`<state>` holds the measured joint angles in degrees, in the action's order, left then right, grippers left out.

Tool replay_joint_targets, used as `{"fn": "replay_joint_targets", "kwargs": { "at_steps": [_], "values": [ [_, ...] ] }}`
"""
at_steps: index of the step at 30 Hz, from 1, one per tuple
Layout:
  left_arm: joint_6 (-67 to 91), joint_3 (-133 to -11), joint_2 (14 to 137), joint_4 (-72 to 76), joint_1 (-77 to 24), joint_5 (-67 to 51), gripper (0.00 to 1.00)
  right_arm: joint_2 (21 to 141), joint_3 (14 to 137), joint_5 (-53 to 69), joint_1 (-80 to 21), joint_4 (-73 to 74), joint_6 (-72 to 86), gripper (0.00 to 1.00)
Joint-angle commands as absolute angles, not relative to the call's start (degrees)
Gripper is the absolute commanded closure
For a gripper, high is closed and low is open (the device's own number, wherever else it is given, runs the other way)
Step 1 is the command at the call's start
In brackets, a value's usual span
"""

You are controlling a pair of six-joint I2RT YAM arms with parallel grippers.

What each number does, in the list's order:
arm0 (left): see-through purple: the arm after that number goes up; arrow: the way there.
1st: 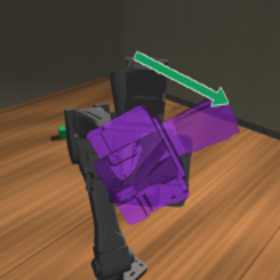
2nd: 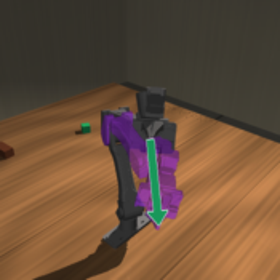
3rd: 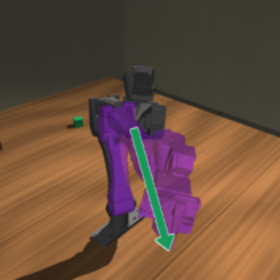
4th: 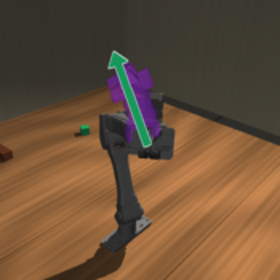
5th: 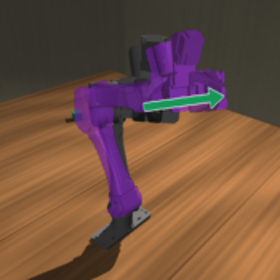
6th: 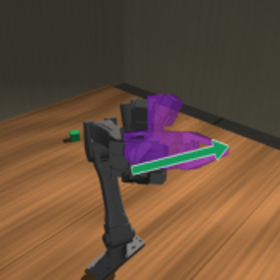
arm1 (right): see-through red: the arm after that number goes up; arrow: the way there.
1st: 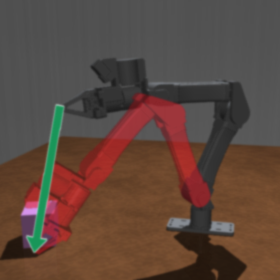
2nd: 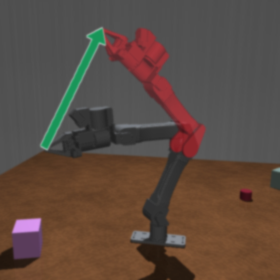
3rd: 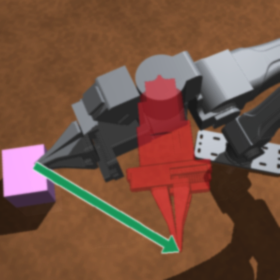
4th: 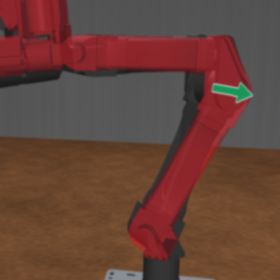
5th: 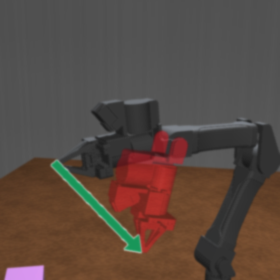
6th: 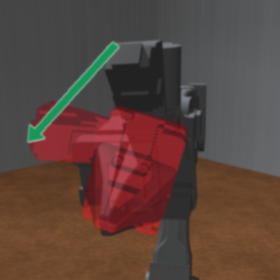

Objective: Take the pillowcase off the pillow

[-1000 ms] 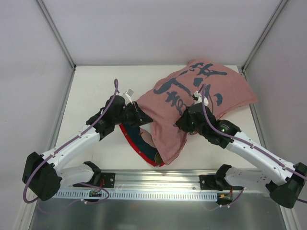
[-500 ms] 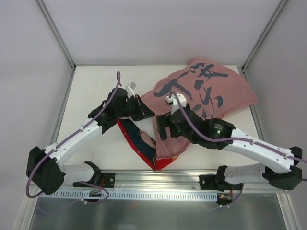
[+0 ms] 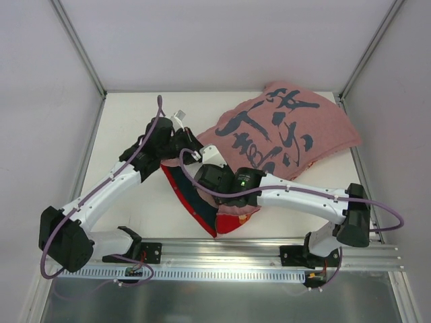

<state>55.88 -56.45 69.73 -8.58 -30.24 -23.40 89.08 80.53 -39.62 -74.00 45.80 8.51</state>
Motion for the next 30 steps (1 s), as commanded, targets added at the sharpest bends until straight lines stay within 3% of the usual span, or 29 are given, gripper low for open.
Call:
{"fn": "replay_joint_targets", "kwargs": {
  "at_steps": [1, 2, 4, 6, 7, 8, 9, 10, 14, 18, 23, 26, 30],
  "values": [
    [53.88, -59.15, 67.33, -8.44, -28.31, -26.01, 1.00, 85.96, 80.95, -43.33, -71.37, 47.37, 10.98, 0.86],
    [53.62, -59.15, 67.32, -8.79, -28.13, -25.93, 1.00, 84.30, 80.86, -43.33, -71.02, 47.29, 11.77, 0.99],
    [52.74, -59.24, 67.67, -9.05, -26.99, -26.01, 1.00, 82.19, 80.60, -41.93, -69.96, 45.45, 12.13, 0.99],
    [50.29, -59.59, 68.55, -9.05, -26.37, -26.02, 0.88, 78.50, 79.28, -38.95, -69.00, 40.10, 11.78, 0.99],
    [48.71, -59.94, 69.95, -9.05, -25.85, -24.71, 0.51, 77.36, 78.76, -35.37, -68.56, 38.16, 11.78, 0.99],
    [46.86, -60.29, 71.09, -9.31, -25.49, -24.00, 0.32, 75.43, 78.14, -34.29, -67.42, 35.45, 12.21, 0.99],
    [44.93, -61.95, 73.97, -12.62, -24.79, -23.73, 0.21, 74.63, 78.05, -33.76, -66.72, 34.99, 14.13, 0.99],
    [44.13, -63.09, 75.22, -14.48, -22.96, -26.43, 0.18, 74.01, 78.13, -32.71, -65.14, 34.55, 15.11, 0.99],
    [43.15, -63.55, 72.53, -16.61, -21.88, -27.52, 0.17, 70.50, 75.60, -29.80, -60.58, 31.92, 19.07, 0.99],
    [42.45, -61.80, 60.86, -18.18, -21.88, -25.49, 0.18, 66.28, 69.71, -24.62, -56.61, 28.30, 21.09, 0.99],
    [44.11, -54.95, 51.52, -20.74, -21.97, -24.52, 0.26, 67.23, 69.43, -22.68, -54.32, 27.86, 21.09, 0.99],
    [45.17, -45.39, 49.13, -20.65, -21.88, -23.91, 0.43, 68.81, 70.31, -21.01, -53.70, 27.25, 21.27, 0.99],
    [45.01, -40.18, 50.36, -18.73, -22.85, -24.26, 0.44, 70.57, 71.63, -19.52, -53.17, 26.81, 21.71, 0.99]
  ]
}}
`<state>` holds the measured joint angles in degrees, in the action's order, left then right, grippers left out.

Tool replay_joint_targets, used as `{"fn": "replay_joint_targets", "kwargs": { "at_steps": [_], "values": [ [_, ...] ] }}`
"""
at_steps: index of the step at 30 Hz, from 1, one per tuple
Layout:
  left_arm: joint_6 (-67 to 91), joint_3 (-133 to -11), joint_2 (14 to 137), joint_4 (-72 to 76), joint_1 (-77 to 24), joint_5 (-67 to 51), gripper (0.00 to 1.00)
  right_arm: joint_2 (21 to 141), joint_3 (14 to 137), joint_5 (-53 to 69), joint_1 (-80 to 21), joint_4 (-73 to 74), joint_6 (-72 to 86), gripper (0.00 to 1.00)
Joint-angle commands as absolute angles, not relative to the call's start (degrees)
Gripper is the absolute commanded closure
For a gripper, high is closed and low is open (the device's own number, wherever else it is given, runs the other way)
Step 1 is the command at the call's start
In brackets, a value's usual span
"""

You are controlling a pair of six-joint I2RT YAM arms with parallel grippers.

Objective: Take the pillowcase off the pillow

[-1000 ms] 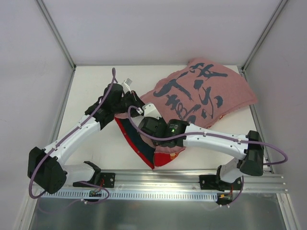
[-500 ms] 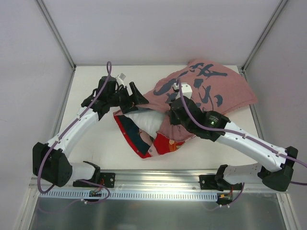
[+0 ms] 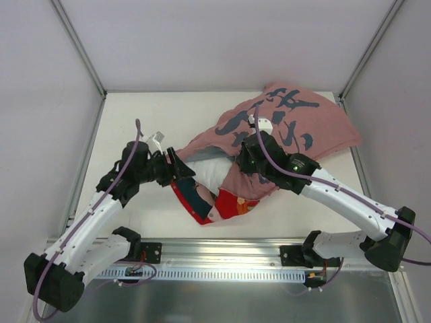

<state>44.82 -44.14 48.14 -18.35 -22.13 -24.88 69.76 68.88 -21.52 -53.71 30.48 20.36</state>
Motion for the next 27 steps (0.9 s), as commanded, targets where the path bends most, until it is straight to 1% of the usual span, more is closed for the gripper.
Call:
{"fn": "replay_joint_targets", "kwargs": {
  "at_steps": [1, 2, 4, 5, 12, 16, 18, 23, 25, 26, 27],
  "values": [
    [44.13, -39.12, 50.80, -17.68, -22.85, -23.65, 0.40, 71.19, 72.07, -18.90, -52.91, 25.85, 21.97, 0.99],
    [43.95, -37.37, 52.54, -15.14, -22.85, -22.86, 0.25, 71.54, 72.42, -17.77, -52.82, 25.32, 22.32, 0.99],
    [43.86, -37.00, 54.74, -12.84, -22.76, -22.76, 0.06, 72.59, 73.56, -17.14, -52.65, 25.22, 22.32, 0.99],
    [43.77, -37.52, 56.93, -10.66, -22.76, -22.94, 0.01, 73.38, 74.52, -16.88, -52.65, 25.31, 22.24, 0.99],
    [46.31, -37.27, 66.61, 1.56, -22.06, -22.76, 0.01, 70.93, 74.09, -15.20, -52.47, 23.82, 24.35, 0.99],
    [48.86, -36.91, 72.67, 13.85, -22.06, -23.91, 0.01, 69.35, 73.83, -13.54, -51.95, 23.91, 25.39, 0.99],
    [49.65, -37.09, 75.75, 16.95, -22.15, -23.82, 0.01, 68.47, 73.83, -12.22, -51.94, 23.91, 25.84, 0.99],
    [52.99, -40.85, 81.72, 23.90, -22.06, -25.13, 0.01, 65.74, 72.86, -12.31, -51.86, 23.91, 26.37, 0.99],
    [53.61, -42.79, 82.88, 24.34, -22.06, -27.14, 0.36, 65.04, 71.99, -10.56, -51.42, 25.04, 26.98, 0.99],
    [53.61, -44.54, 83.32, 24.35, -22.15, -28.12, 0.56, 64.69, 71.55, -9.68, -51.42, 25.40, 26.90, 0.99],
    [53.53, -45.17, 83.41, 23.91, -22.15, -29.08, 0.85, 64.25, 71.11, -9.15, -51.42, 26.10, 26.98, 0.99]
  ]
}}
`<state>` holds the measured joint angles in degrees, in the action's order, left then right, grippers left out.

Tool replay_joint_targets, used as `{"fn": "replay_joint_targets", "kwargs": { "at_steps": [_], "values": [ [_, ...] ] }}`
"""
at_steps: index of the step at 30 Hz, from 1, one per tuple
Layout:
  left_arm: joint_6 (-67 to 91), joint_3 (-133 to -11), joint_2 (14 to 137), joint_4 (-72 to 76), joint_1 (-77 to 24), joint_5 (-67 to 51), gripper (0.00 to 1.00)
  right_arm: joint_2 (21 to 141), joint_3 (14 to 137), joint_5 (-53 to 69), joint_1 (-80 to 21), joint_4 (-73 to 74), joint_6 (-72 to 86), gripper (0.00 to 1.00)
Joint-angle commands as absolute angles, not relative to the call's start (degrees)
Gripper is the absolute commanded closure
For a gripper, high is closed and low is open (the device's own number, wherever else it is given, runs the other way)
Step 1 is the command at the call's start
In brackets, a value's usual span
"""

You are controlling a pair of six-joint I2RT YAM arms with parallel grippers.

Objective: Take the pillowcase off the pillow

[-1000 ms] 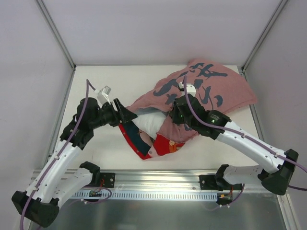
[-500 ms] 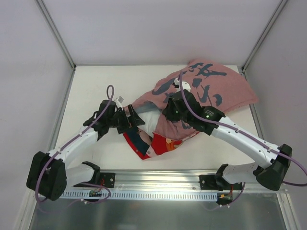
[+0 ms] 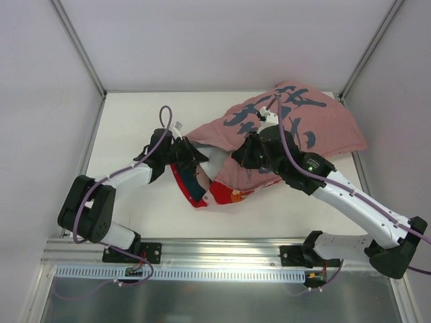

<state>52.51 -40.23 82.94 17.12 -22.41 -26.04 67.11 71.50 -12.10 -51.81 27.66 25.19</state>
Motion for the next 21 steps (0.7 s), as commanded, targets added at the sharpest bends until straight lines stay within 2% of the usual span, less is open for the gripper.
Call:
{"fn": "replay_joint_targets", "kwargs": {
  "at_steps": [1, 5, 7, 9, 10, 11, 14, 17, 21],
  "values": [
    [53.87, -45.87, 83.23, 22.69, -22.06, -29.70, 1.00, 63.55, 70.41, -9.40, -51.42, 27.50, 27.07, 0.99],
    [55.46, -43.78, 79.56, 20.21, -22.23, -30.41, 1.00, 59.33, 65.14, -13.88, -51.24, 31.02, 25.93, 0.99],
    [56.25, -41.41, 76.83, 20.30, -22.15, -30.76, 1.00, 58.97, 65.30, -15.20, -51.33, 34.00, 23.30, 0.94],
    [56.42, -39.82, 75.07, 20.21, -22.15, -30.76, 1.00, 62.21, 69.41, -13.98, -51.68, 38.47, 18.32, 0.82],
    [56.43, -38.51, 73.32, 20.21, -22.24, -30.67, 1.00, 63.71, 71.52, -13.97, -52.03, 39.97, 16.37, 0.73],
    [56.43, -37.97, 72.60, 20.13, -22.15, -30.41, 1.00, 67.29, 76.42, -14.50, -52.73, 43.12, 14.61, 0.48],
    [56.16, -37.00, 70.58, 19.51, -22.24, -30.06, 1.00, 73.63, 84.70, -17.13, -56.59, 47.10, 6.96, 0.08],
    [55.90, -36.74, 69.17, 18.90, -22.24, -29.97, 1.00, 83.65, 96.12, -19.59, -60.37, 53.68, 0.89, 0.02],
    [54.76, -36.65, 66.80, 17.85, -22.24, -30.67, 1.00, 95.95, 110.79, -19.78, -61.70, 58.27, -5.61, 0.01]
  ]
}}
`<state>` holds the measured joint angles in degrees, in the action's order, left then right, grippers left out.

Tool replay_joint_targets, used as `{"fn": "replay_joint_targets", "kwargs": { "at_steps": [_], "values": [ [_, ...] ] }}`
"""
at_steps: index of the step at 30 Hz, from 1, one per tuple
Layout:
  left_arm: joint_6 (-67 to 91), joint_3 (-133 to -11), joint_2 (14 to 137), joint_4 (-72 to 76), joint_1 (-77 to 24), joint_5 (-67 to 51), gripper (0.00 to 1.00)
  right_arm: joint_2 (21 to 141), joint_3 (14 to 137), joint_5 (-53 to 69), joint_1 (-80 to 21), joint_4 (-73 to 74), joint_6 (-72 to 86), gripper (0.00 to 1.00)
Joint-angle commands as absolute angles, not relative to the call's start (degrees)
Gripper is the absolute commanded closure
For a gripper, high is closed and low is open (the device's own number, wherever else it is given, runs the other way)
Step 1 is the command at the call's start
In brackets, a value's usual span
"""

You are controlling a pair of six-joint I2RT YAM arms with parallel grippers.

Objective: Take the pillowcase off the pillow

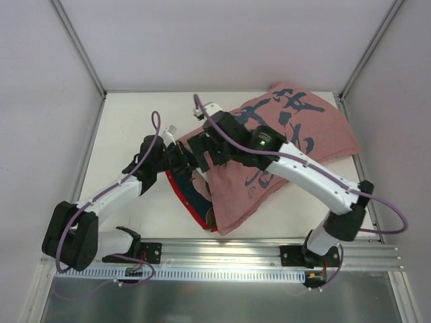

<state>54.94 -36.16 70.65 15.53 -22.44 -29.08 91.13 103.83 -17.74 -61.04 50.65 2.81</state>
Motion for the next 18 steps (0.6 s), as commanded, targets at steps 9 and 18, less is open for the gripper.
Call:
{"fn": "replay_joint_targets", "kwargs": {
  "at_steps": [9, 18],
  "values": [
    [53.17, -35.34, 61.09, 13.89, -22.24, -30.58, 1.00, 111.70, 123.39, -17.52, -58.37, 58.28, -6.77, 0.19],
    [53.78, -31.65, 58.10, 13.97, -22.24, -32.87, 1.00, 110.31, 123.66, -9.95, -52.74, 53.01, -2.64, 0.79]
  ]
}}
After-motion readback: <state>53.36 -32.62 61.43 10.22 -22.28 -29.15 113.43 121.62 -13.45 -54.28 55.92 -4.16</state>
